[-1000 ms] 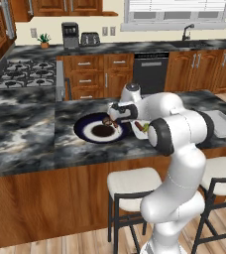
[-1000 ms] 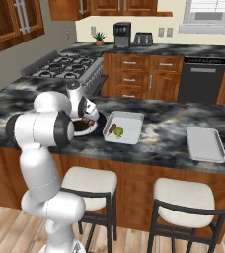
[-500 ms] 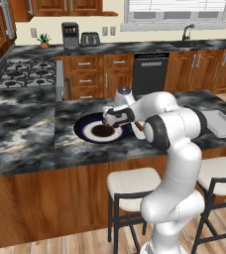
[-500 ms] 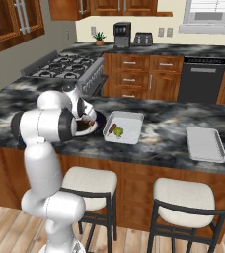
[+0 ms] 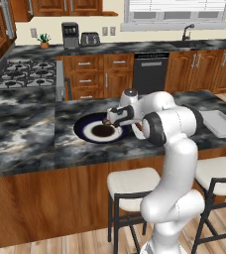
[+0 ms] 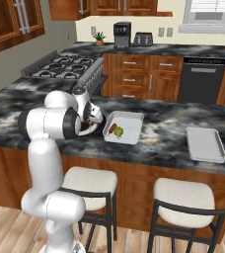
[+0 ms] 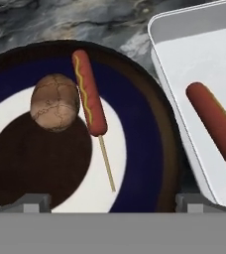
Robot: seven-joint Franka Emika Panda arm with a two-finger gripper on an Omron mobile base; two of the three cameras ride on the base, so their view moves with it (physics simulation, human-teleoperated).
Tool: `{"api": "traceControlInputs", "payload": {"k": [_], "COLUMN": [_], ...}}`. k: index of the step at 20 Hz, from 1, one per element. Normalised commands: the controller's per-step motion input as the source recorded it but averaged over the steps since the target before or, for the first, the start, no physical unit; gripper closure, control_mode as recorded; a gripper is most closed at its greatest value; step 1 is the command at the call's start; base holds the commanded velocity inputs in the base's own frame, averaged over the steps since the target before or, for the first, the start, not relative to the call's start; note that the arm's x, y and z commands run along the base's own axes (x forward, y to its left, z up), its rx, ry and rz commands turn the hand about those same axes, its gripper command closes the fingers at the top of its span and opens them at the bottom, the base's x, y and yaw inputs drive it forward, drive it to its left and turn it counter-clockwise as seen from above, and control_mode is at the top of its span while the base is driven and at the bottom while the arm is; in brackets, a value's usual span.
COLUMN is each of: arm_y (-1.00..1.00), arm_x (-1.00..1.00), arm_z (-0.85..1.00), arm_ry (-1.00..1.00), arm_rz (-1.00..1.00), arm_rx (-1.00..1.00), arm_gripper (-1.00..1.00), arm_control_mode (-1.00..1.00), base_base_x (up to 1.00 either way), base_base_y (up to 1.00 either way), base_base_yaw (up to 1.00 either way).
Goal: Place one cooked food and one vegetable from the large plate to each tupperware container.
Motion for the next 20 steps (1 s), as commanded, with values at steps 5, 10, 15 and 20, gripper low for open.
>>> {"api": "traceControlInputs", "payload": {"k": [5, 10, 15, 20], "arm_y": [0.00, 0.01, 0.00, 0.11], "arm_x": [0.23, 0.31, 0.36, 0.35], "arm_z": [-0.24, -0.22, -0.26, -0.25], "arm_ry": [0.00, 0.00, 0.00, 0.00], "arm_rz": [0.09, 0.06, 0.02, 0.01], "arm_rx": [0.00, 0.00, 0.00, -0.01], "arm_gripper": [-1.00, -1.00, -1.00, -1.00], "arm_control_mode": [-1.00, -1.00, -1.00, -1.00], "base_base_x": [0.00, 0.00, 0.00, 0.00], "base_base_y": [0.00, 0.00, 0.00, 0.00], "base_base_yaw": [0.00, 0.00, 0.00, 0.00]}}
